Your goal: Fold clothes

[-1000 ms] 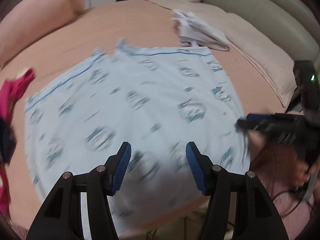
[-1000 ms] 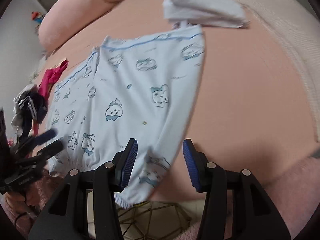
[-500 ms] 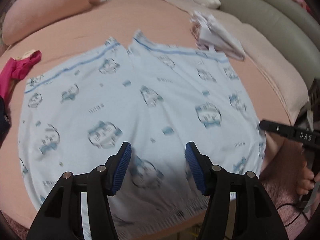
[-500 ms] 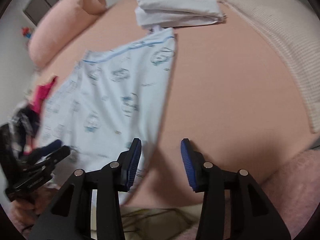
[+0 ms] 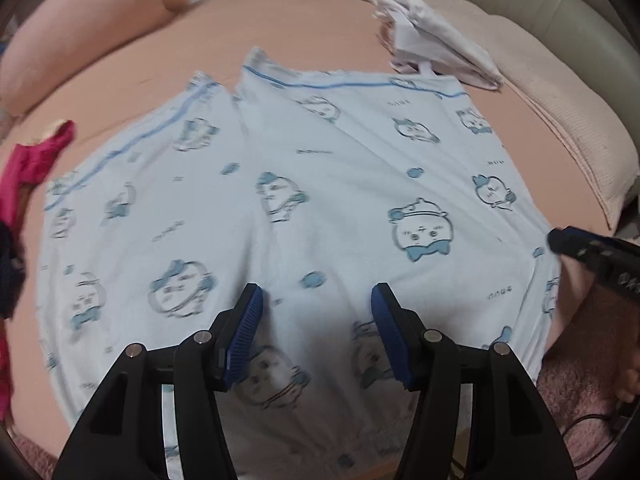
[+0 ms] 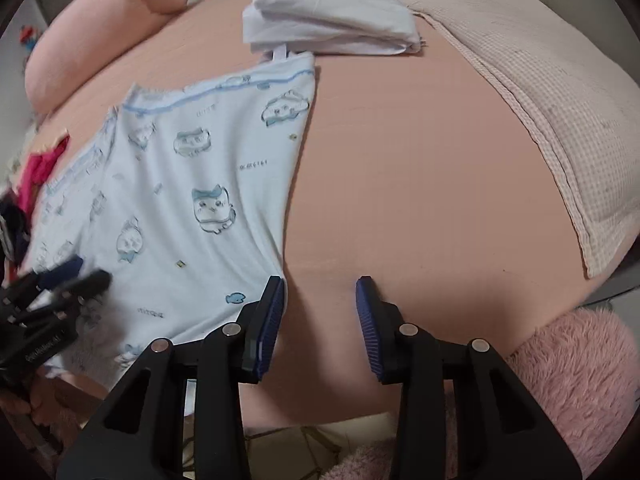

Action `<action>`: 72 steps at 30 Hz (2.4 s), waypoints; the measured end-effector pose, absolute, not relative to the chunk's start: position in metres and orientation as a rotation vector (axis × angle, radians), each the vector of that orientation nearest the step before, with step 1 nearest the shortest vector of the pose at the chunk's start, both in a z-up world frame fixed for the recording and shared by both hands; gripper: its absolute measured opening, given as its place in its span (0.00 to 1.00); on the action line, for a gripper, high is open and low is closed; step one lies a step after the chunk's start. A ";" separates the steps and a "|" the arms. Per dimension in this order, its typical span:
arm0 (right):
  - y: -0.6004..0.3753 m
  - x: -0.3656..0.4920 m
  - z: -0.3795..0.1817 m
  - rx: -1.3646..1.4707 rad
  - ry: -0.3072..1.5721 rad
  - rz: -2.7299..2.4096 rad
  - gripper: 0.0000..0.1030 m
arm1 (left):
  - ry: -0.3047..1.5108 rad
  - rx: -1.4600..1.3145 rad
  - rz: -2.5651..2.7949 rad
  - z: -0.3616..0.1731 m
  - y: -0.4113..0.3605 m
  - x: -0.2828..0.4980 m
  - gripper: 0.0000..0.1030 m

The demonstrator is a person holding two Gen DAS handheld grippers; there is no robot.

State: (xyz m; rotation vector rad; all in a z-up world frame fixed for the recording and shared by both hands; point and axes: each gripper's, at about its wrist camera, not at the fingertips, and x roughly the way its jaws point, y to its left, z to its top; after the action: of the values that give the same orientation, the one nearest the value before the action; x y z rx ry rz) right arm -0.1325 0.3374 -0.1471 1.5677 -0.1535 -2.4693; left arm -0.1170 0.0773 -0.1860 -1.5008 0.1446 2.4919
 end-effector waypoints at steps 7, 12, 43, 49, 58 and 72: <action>0.309 -0.120 -0.153 1.561 -0.122 -2.302 0.39 | 0.218 -1.448 2.429 -0.190 0.100 -0.085 0.58; 0.303 -0.110 -0.159 1.718 0.080 -2.390 0.37 | 0.263 -1.485 2.442 -0.188 0.097 -0.079 0.58; 0.267 -0.074 -0.158 1.611 0.239 -2.364 0.45 | -0.053 -1.898 2.574 -0.189 -0.094 -0.030 0.66; 0.242 -0.069 -0.149 1.541 0.237 -2.341 0.46 | -0.028 -1.877 2.628 -0.186 -0.110 -0.028 0.66; 0.277 -0.055 -0.141 1.556 0.056 -2.538 0.51 | -0.057 -1.725 2.627 -0.166 -0.099 -0.025 0.66; 0.265 -0.045 -0.181 1.722 -0.350 -2.230 0.46 | -0.151 -1.309 2.543 -0.150 -0.052 -0.050 0.66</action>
State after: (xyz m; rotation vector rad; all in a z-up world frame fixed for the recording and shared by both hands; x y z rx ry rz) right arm -0.0450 0.2653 -0.1811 1.7223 -0.3497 -2.2301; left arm -0.0496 -0.0525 -0.1496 -1.3090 -0.1513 2.5429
